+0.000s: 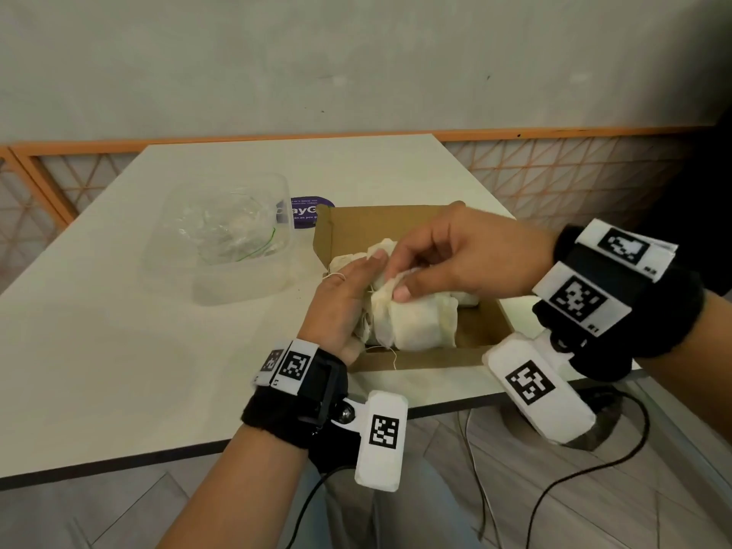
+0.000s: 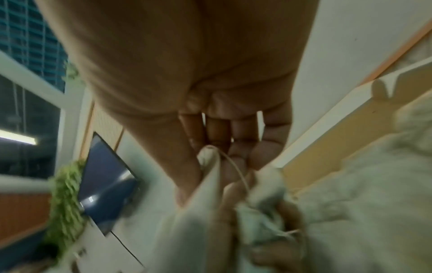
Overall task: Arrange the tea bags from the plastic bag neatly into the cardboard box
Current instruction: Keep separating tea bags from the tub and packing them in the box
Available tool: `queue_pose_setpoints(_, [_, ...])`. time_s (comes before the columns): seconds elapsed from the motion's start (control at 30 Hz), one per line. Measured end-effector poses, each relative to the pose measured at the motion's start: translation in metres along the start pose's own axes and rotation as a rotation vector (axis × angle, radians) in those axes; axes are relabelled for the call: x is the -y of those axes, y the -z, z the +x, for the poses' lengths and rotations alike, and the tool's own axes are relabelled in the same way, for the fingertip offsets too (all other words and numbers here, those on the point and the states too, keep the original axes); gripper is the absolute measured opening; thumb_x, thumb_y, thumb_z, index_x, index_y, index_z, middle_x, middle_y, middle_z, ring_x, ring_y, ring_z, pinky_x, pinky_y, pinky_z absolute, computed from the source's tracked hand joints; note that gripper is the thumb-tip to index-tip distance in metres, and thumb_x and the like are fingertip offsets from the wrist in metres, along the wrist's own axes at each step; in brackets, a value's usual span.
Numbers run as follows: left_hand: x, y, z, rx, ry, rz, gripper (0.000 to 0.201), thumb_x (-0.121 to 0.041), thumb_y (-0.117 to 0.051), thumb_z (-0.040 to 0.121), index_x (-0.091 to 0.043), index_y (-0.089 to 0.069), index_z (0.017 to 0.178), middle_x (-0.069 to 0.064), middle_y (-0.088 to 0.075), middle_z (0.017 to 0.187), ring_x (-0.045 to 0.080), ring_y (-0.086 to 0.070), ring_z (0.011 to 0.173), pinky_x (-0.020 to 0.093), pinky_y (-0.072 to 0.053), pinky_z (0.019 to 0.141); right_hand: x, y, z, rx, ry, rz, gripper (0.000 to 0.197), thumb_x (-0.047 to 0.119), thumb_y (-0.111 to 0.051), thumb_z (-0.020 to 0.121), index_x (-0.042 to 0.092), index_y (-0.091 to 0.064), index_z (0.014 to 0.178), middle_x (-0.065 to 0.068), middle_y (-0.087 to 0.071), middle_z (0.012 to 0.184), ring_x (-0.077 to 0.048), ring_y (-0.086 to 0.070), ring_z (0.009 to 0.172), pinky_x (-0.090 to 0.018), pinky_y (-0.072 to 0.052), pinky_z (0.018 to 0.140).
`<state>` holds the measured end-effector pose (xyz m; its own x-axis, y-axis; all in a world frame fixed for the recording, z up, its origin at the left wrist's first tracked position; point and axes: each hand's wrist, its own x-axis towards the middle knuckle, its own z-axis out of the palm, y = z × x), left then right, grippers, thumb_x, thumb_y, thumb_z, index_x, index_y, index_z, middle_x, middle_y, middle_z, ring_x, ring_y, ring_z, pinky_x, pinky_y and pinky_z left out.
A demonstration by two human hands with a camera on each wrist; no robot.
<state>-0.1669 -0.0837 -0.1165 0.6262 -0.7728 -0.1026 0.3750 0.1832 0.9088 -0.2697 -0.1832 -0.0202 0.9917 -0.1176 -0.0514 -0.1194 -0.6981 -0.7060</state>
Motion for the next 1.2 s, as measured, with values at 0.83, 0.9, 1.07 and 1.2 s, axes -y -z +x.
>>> queue_pose_setpoints(0.83, [0.005, -0.001, 0.005, -0.084, 0.081, -0.024, 0.021, -0.018, -0.062, 0.089, -0.008, -0.059, 0.107, 0.008, -0.061, 0.085, 0.013, -0.053, 0.056, 0.012, -0.034, 0.037, -0.078, -0.031, 0.013, -0.591, -0.036, 0.794, 0.024, 0.035, -0.086, 0.055, 0.02, -0.075, 0.07, -0.004, -0.065, 0.072, -0.025, -0.052, 0.078, -0.037, -0.044, 0.072])
queue_pose_setpoints(0.9, [0.006, -0.002, 0.005, -0.088, 0.078, 0.011, 0.017, -0.019, -0.063, 0.089, -0.008, -0.061, 0.101, 0.006, -0.061, 0.081, 0.011, -0.052, 0.053, 0.013, -0.034, 0.037, -0.087, -0.037, 0.013, -0.515, 0.0, 0.866, 0.043, 0.048, -0.089, 0.04, 0.02, -0.076, 0.07, -0.001, -0.067, 0.07, -0.025, -0.051, 0.079, -0.032, -0.041, 0.07])
queue_pose_setpoints(1.07, [0.009, -0.004, 0.006, -0.05, 0.048, 0.056, 0.015, -0.012, -0.062, 0.088, -0.011, -0.063, 0.073, 0.005, -0.061, 0.067, 0.016, -0.056, 0.06, 0.017, -0.042, 0.044, -0.094, -0.042, 0.013, -0.382, 0.088, 0.933, 0.04, 0.041, -0.088, 0.047, 0.014, -0.074, 0.074, -0.01, -0.069, 0.081, -0.027, -0.061, 0.082, -0.034, -0.05, 0.077])
queue_pose_setpoints(1.2, [0.01, -0.003, 0.006, -0.041, 0.05, 0.085, 0.018, -0.01, -0.063, 0.086, -0.012, -0.063, 0.069, 0.003, -0.06, 0.058, 0.017, -0.054, 0.054, 0.021, -0.042, 0.047, -0.093, -0.048, 0.014, -0.411, 0.067, 0.873, 0.021, 0.022, -0.084, 0.059, 0.013, -0.074, 0.075, -0.007, -0.071, 0.081, -0.022, -0.063, 0.081, -0.031, -0.052, 0.077])
